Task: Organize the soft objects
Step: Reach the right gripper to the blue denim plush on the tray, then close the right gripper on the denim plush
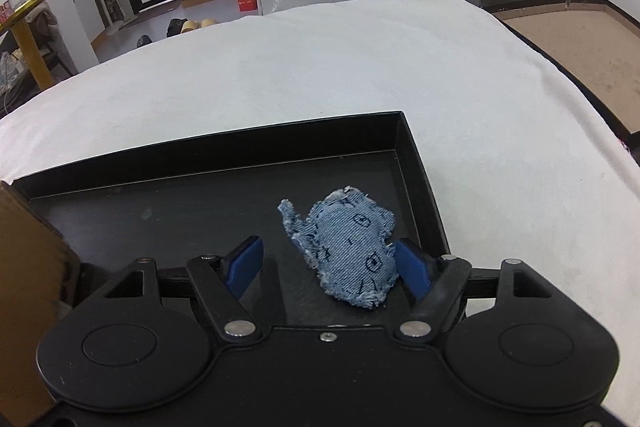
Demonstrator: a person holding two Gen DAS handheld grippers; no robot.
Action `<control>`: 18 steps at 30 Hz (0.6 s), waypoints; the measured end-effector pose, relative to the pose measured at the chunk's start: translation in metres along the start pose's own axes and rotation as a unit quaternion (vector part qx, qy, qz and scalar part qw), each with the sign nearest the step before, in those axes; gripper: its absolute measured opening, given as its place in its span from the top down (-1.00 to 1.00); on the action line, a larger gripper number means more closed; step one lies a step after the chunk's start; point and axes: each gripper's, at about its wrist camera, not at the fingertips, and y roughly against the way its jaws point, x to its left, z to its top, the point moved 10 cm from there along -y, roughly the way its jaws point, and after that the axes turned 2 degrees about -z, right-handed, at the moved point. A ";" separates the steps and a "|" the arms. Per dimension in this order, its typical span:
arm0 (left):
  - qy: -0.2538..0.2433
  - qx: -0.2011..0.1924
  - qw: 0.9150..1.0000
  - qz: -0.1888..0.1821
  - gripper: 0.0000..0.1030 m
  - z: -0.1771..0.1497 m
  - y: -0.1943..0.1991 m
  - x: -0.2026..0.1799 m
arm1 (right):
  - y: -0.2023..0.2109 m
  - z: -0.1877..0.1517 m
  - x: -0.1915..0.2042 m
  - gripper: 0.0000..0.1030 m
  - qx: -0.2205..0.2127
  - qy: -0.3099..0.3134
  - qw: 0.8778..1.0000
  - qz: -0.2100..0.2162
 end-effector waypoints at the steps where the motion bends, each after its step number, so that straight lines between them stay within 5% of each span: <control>1: 0.000 0.001 1.000 0.000 -0.05 0.000 -0.001 -0.001 | 0.000 0.000 0.001 -0.42 -0.001 0.003 1.000 -0.001; 4: -0.001 0.001 1.000 0.001 -0.05 0.001 -0.001 -0.003 | 0.000 -0.001 0.001 -0.41 -0.005 0.004 1.000 0.003; 7: -0.002 -0.001 1.000 0.002 -0.05 0.002 0.002 -0.003 | 0.001 0.000 0.001 0.11 -0.011 0.018 1.000 -0.003; 17: 0.011 -0.011 1.000 -0.004 -0.06 0.002 0.013 0.007 | 0.016 0.003 0.007 0.34 0.000 0.019 1.000 0.008; 18: 0.011 -0.012 1.000 -0.005 -0.06 0.002 0.014 0.008 | 0.019 0.005 0.007 0.52 -0.001 0.018 1.000 0.007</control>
